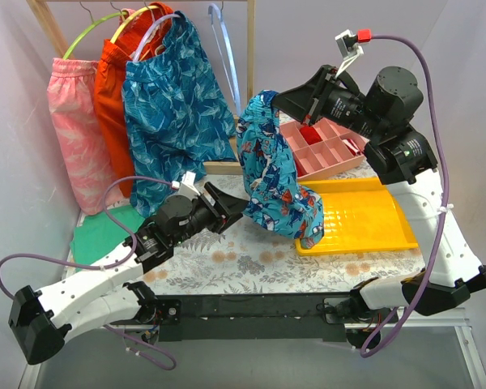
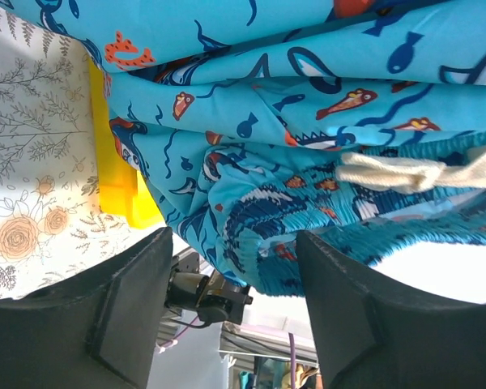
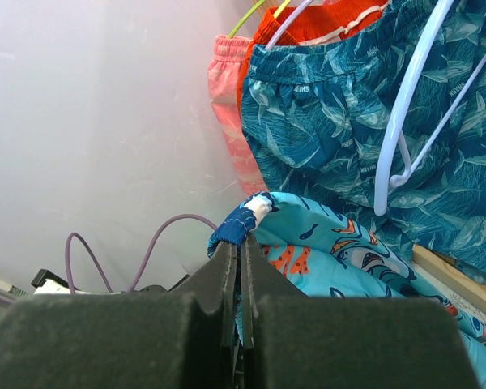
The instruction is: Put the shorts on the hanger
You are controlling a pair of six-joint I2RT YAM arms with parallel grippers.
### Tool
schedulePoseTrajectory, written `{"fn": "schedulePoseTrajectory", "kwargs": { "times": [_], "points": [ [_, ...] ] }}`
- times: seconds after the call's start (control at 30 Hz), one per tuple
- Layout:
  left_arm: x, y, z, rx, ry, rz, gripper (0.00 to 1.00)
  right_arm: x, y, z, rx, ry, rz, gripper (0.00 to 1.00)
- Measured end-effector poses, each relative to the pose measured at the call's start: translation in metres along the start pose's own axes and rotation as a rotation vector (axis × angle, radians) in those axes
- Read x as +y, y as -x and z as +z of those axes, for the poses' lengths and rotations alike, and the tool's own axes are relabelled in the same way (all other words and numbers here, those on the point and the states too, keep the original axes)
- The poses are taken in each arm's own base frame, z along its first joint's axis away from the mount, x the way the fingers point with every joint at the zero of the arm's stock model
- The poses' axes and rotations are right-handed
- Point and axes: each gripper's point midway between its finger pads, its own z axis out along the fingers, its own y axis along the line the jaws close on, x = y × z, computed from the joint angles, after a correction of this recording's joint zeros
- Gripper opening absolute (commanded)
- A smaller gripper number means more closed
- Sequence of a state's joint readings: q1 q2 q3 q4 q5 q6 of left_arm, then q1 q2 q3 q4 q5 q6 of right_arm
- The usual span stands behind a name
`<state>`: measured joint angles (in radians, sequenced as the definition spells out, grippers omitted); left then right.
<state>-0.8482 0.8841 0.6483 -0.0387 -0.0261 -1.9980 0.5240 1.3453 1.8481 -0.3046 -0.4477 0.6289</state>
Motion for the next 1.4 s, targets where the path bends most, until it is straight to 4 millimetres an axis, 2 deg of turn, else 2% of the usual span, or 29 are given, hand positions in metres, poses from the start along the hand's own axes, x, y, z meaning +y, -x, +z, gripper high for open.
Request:
{"fn": "schedulePoseTrajectory", "kwargs": {
  "times": [0.17, 0.2, 0.27, 0.3, 0.4, 0.63, 0.8, 0.9, 0.97, 1.13, 1.27, 1.4],
  "points": [
    [0.0, -0.003, 0.011, 0.018, 0.003, -0.001, 0.46, 0.0, 0.0, 0.0, 0.0, -0.001, 0.0, 0.01],
    [-0.001, -0.005, 0.014, 0.026, 0.003, -0.003, 0.38, 0.0, 0.0, 0.0, 0.0, -0.001, 0.0, 0.01],
    [-0.001, -0.006, 0.02, 0.034, 0.002, -0.006, 0.31, -0.001, 0.0, 0.0, -0.002, -0.004, -0.001, 0.01],
    [0.001, -0.007, 0.021, 0.038, 0.005, -0.004, 0.2, -0.002, 0.0, 0.0, -0.002, -0.009, -0.002, 0.01],
    [-0.001, -0.008, 0.022, 0.042, -0.001, -0.006, 0.0, -0.007, -0.001, 0.0, -0.005, -0.029, -0.001, 0.01],
    [-0.028, -0.004, 0.017, 0.035, -0.058, 0.008, 0.0, -0.023, -0.001, -0.002, -0.023, -0.118, -0.009, 0.01],
    [-0.05, 0.01, -0.001, -0.015, -0.075, 0.059, 0.0, -0.044, 0.001, -0.007, -0.042, -0.231, -0.025, 0.01],
    [-0.074, 0.029, -0.021, -0.09, -0.079, 0.113, 0.0, -0.061, -0.001, -0.012, -0.047, -0.32, -0.035, 0.01],
    [-0.099, 0.047, -0.038, -0.163, -0.088, 0.162, 0.0, -0.073, -0.001, -0.016, -0.055, -0.387, -0.043, 0.01],
    [-0.194, 0.104, -0.092, -0.396, -0.167, 0.3, 0.0, -0.095, 0.006, -0.028, -0.091, -0.524, -0.064, 0.01],
    [-0.256, 0.139, -0.127, -0.549, -0.214, 0.395, 0.0, -0.097, 0.022, -0.036, -0.147, -0.576, -0.089, 0.01],
    [-0.29, 0.157, -0.138, -0.63, -0.218, 0.479, 0.0, -0.09, 0.043, -0.044, -0.216, -0.6, -0.107, 0.01]
  ]
}}
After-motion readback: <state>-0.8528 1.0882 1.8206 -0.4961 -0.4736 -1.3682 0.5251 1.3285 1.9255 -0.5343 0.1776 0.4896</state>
